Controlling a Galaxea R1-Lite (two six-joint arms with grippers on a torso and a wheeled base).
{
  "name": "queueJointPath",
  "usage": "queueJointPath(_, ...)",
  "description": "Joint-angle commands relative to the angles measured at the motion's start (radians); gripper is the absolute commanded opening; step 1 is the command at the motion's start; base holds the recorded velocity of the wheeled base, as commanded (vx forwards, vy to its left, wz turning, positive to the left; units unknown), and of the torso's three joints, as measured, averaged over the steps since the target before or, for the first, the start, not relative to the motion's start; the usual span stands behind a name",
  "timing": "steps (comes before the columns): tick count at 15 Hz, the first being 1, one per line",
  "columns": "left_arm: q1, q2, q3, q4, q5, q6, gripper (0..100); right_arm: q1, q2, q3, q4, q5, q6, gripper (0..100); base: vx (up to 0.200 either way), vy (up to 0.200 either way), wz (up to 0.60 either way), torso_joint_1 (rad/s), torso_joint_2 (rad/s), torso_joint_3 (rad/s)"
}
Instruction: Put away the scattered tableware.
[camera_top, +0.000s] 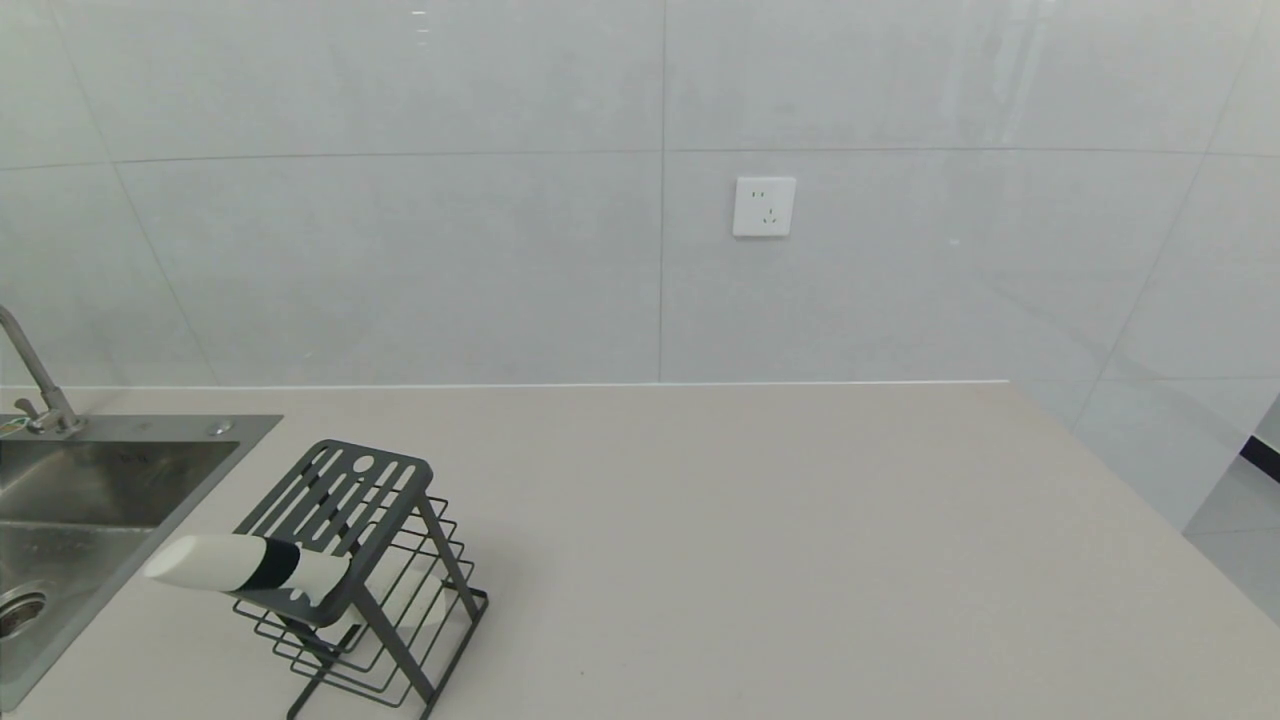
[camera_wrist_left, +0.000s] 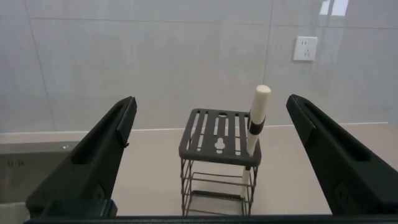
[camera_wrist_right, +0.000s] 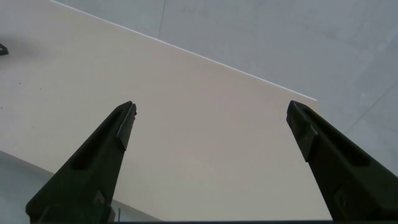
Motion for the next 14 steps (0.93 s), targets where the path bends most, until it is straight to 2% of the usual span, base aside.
queueJointPath(1, -0.027, -0.069, 0.002, 0.092, 0.000, -0.003, 100, 0.000, 0.002, 0.000, -0.001, 0.001, 0.000, 100, 0.000, 0.000, 0.00, 0.000, 0.00, 0.000)
queueJointPath(2, -0.035, -0.089, 0.002, 0.186, 0.001, -0.003, 100, 0.000, 0.002, 0.000, -0.001, 0.001, 0.000, 100, 0.000, 0.000, 0.00, 0.000, 0.00, 0.000)
queueJointPath(4, -0.035, -0.089, 0.002, 0.204, 0.000, -0.010, 100, 0.000, 0.002, 0.000, -0.002, 0.002, 0.000, 100, 0.000, 0.000, 0.00, 0.000, 0.00, 0.000)
queueJointPath(5, -0.035, -0.089, 0.002, 0.253, 0.000, -0.009, 100, 0.000, 0.002, 0.000, -0.001, 0.002, 0.000, 100, 0.000, 0.000, 0.00, 0.000, 0.00, 0.000)
queueJointPath(6, -0.035, -0.089, 0.002, 0.353, 0.000, -0.001, 100, 0.000, 0.002, 0.000, -0.001, 0.005, 0.000, 100, 0.000, 0.000, 0.00, 0.000, 0.00, 0.000)
queueJointPath(7, -0.035, -0.089, 0.002, 0.339, 0.000, 0.016, 100, 0.008, 0.002, 0.000, -0.001, 0.014, 0.000, 100, 0.000, 0.000, 0.00, 0.000, 0.00, 0.000)
queueJointPath(8, -0.035, -0.089, 0.002, 0.339, 0.000, 0.037, 100, 0.025, 0.009, 0.000, -0.001, 0.014, -0.001, 100, 0.000, 0.000, 0.00, 0.000, 0.00, 0.000)
queueJointPath(9, -0.035, -0.089, 0.002, 0.345, 0.003, 0.094, 100, 0.107, 0.058, 0.000, -0.001, 0.014, -0.006, 100, 0.000, 0.000, 0.00, 0.000, 0.00, 0.000)
queueJointPath(10, -0.035, -0.089, 0.002, 0.381, 0.043, 0.160, 100, 0.137, 0.075, 0.000, -0.001, 0.014, -0.006, 100, 0.000, 0.000, 0.00, 0.000, 0.00, 0.000)
queueJointPath(11, -0.035, -0.089, -0.001, 0.414, 0.096, 0.155, 100, 0.134, 0.068, 0.000, -0.001, 0.016, -0.012, 100, 0.000, 0.000, 0.00, 0.000, 0.00, 0.000)
queueJointPath(12, -0.035, -0.089, 0.001, 0.401, 0.103, 0.125, 100, 0.123, 0.002, 0.000, -0.002, 0.016, -0.023, 100, 0.000, 0.000, 0.00, 0.000, 0.00, 0.000)
queueJointPath(14, -0.035, -0.089, 0.002, 0.402, 0.103, 0.115, 100, 0.086, -0.098, 0.000, -0.015, 0.021, -0.066, 100, 0.000, 0.000, 0.00, 0.000, 0.00, 0.000)
